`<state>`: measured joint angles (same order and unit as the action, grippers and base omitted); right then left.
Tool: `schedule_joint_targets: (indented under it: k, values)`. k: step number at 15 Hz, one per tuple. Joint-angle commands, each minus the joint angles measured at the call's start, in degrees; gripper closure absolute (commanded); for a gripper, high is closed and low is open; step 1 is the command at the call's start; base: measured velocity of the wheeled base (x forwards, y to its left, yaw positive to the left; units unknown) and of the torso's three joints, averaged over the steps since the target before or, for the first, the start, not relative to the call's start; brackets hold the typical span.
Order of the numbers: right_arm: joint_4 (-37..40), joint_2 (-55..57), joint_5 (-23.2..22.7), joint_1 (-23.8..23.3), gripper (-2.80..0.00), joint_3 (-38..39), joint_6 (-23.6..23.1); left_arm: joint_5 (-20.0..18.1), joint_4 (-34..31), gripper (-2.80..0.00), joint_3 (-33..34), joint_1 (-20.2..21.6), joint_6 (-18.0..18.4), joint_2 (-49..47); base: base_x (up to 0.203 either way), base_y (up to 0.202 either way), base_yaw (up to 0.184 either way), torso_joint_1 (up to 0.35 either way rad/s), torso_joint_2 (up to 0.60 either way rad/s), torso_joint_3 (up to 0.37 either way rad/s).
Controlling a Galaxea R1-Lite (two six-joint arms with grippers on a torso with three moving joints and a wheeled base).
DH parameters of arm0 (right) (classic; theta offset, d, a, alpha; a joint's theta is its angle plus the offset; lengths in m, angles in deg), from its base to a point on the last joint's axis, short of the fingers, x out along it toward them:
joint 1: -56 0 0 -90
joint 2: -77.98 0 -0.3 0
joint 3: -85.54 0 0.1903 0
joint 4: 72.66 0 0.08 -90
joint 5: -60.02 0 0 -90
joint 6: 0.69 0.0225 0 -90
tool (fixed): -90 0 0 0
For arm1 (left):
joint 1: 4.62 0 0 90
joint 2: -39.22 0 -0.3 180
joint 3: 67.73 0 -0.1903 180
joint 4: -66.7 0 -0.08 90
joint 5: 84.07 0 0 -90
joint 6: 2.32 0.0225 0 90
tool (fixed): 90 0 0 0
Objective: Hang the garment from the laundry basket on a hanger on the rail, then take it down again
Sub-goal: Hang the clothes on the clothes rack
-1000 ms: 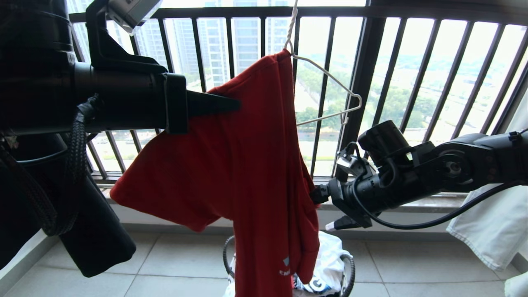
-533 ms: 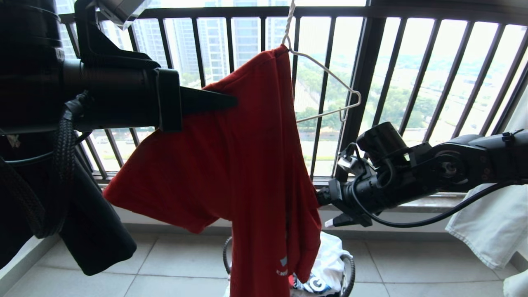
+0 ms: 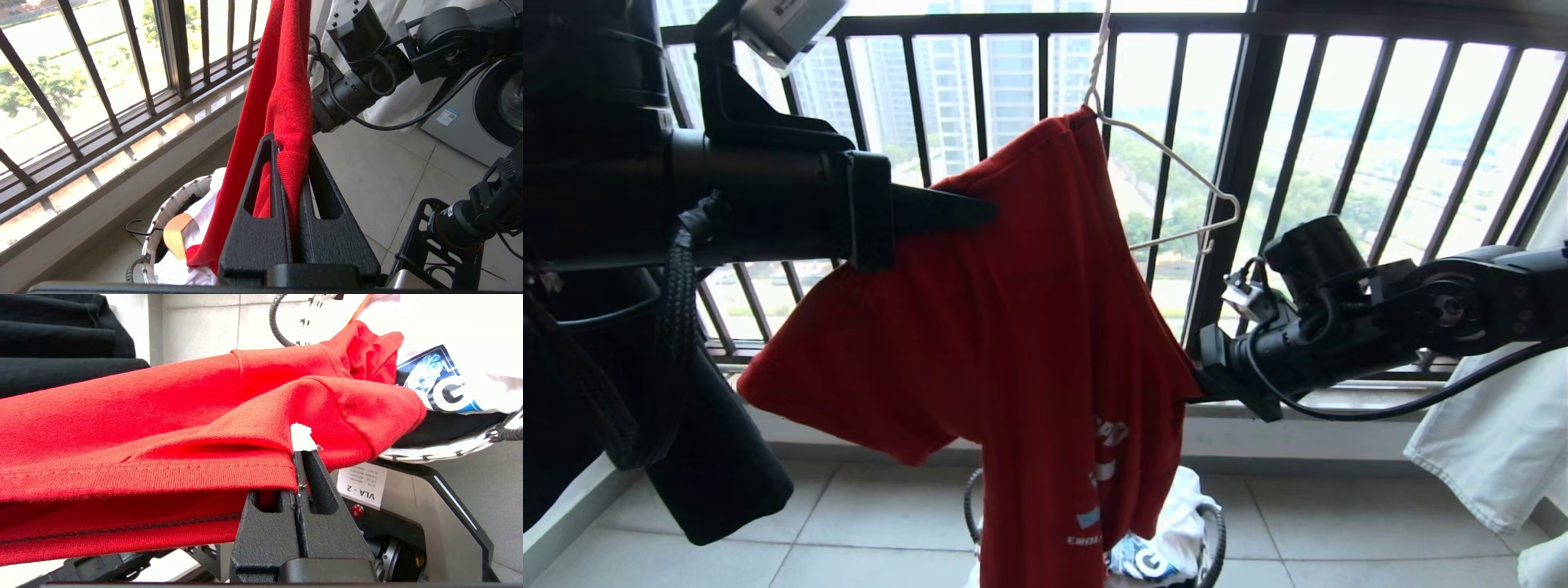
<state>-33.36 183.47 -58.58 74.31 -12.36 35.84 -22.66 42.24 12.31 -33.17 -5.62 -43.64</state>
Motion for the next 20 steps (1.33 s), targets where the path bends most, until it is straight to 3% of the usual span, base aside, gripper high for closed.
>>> schedule_joint_targets:
  k: [1,7,10,20]
  values:
    - [0.22,-1.48,-0.2,-1.2,0.0,-0.26,0.19,-0.15,-0.05,0.0,0.05,-0.1,-0.04,-1.18,0.0,0.0,0.0,0.0,0.0,0.0]
    - [0.33,-1.87,-0.14,-5.5,0.0,-2.5,-0.65,-0.23,-0.13,0.0,0.05,-0.28,-0.12,-1.33,0.0,0.0,0.0,0.0,0.0,0.0]
    - [0.48,-1.5,-0.14,-6.77,0.0,-4.74,-1.36,-0.27,-0.14,0.0,1.24,-2.78,-0.06,-1.08,0.0,0.0,0.0,0.0,0.0,0.0]
    - [9.37,0.51,-0.14,-14.17,0.0,-14.94,-1.46,-0.15,-0.22,0.0,2.24,-5.11,0.05,-2.21,0.0,0.0,0.0,0.0,0.0,0.0]
